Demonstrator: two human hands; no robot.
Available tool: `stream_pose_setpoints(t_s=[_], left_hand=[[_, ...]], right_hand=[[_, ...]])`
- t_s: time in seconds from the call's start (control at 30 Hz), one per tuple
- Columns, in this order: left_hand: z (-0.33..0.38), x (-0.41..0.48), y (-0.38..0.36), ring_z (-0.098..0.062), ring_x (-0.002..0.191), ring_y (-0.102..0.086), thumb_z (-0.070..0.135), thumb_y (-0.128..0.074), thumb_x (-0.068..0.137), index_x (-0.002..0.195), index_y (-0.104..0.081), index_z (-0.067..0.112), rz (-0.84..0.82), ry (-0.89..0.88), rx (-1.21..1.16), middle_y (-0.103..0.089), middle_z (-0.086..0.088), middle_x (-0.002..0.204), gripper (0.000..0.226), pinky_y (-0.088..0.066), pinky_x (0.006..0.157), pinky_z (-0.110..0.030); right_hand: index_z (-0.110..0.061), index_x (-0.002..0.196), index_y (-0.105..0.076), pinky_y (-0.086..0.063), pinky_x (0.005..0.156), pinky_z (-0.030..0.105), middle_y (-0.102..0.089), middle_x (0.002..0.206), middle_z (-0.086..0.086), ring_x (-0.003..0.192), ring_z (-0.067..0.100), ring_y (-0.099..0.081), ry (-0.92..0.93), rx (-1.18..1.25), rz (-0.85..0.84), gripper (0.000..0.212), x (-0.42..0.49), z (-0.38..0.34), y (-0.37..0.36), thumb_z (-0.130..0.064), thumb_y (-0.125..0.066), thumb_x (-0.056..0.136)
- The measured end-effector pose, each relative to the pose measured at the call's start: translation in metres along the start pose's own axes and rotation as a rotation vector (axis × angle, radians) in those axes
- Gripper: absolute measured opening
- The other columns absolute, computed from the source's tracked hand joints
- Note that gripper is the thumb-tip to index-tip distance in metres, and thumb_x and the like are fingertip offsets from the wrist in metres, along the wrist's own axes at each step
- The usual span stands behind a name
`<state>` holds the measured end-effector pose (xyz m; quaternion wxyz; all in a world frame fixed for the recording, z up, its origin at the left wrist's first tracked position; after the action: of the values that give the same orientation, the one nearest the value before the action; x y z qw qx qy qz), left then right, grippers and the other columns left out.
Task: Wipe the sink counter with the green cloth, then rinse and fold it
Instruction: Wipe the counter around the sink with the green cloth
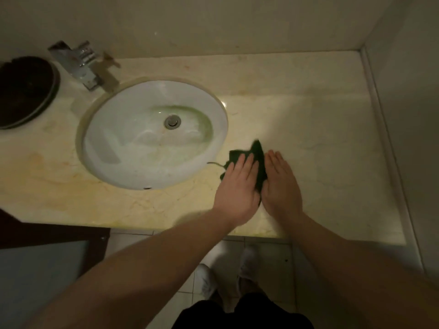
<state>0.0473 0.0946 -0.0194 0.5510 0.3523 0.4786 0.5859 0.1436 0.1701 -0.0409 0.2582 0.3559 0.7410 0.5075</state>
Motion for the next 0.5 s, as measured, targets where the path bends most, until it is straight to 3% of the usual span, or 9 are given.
stream_pose_setpoints(t_s=[0.07,0.13,0.23,0.3,0.43,0.5], left_hand=[[-0.012,-0.042,-0.001,-0.028,0.149,-0.009,0.031,-0.037,0.086,0.151,-0.026,0.007,-0.083,-0.135,0.04,-0.019,-0.012,0.16,0.071,-0.008,0.122,-0.046],[-0.043,-0.067,0.007,-0.028,0.149,-0.012,0.028,-0.045,0.084,0.151,-0.025,0.007,-0.082,-0.132,0.048,-0.018,-0.012,0.16,0.073,-0.012,0.121,-0.047],[-0.09,-0.051,0.027,-0.029,0.145,-0.024,0.024,-0.039,0.091,0.151,-0.023,0.007,0.008,0.248,0.012,-0.025,-0.013,0.158,0.065,-0.023,0.119,-0.043],[-0.093,-0.035,0.033,-0.031,0.145,-0.024,0.024,-0.038,0.094,0.152,-0.021,0.006,0.064,0.38,-0.018,-0.025,-0.014,0.158,0.063,-0.021,0.117,-0.039],[-0.045,-0.057,0.013,-0.036,0.146,-0.02,0.025,-0.049,0.084,0.148,-0.029,0.0,0.107,0.212,0.01,-0.028,-0.02,0.156,0.071,-0.008,0.118,-0.044],[-0.04,-0.071,0.008,-0.033,0.148,-0.015,0.028,-0.048,0.085,0.148,-0.03,0.002,0.072,0.126,-0.021,-0.024,-0.018,0.158,0.071,-0.003,0.119,-0.043]], right_hand=[[0.005,0.142,-0.038,-0.012,0.118,0.03,-0.041,0.149,0.021,0.14,0.034,-0.036,0.017,0.004,0.013,0.059,-0.002,0.001,0.004,-0.016,-0.027,0.088],[0.004,0.143,-0.037,-0.016,0.118,0.034,-0.04,0.15,0.02,0.141,0.032,-0.034,0.004,-0.052,-0.005,0.06,-0.001,-0.001,0.005,-0.014,-0.029,0.087],[0.003,0.144,-0.036,-0.022,0.119,0.04,-0.038,0.151,0.02,0.143,0.032,-0.032,0.004,-0.114,-0.044,0.063,-0.002,-0.007,0.006,-0.019,-0.024,0.086],[0.005,0.143,-0.038,-0.027,0.117,0.043,-0.039,0.149,0.022,0.142,0.034,-0.033,0.007,-0.105,-0.04,0.061,-0.001,-0.006,0.005,-0.016,-0.028,0.087],[0.01,0.138,-0.043,-0.03,0.115,0.05,-0.042,0.145,0.027,0.138,0.039,-0.037,-0.003,-0.034,-0.006,0.059,-0.001,-0.006,0.001,-0.011,-0.032,0.084],[0.007,0.144,-0.034,-0.019,0.119,0.043,-0.032,0.153,0.024,0.144,0.034,-0.026,-0.053,-0.009,0.006,0.064,-0.003,-0.012,0.004,-0.019,-0.03,0.086]])
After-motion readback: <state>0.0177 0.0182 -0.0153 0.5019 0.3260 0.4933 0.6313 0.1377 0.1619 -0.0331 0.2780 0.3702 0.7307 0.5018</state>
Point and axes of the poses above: each hand's wrist, its own x-axis towards the middle knuckle, its own y-axis out of the back of the hand, z = x × y, the point moved 2 cm from there along x, towards the middle knuckle
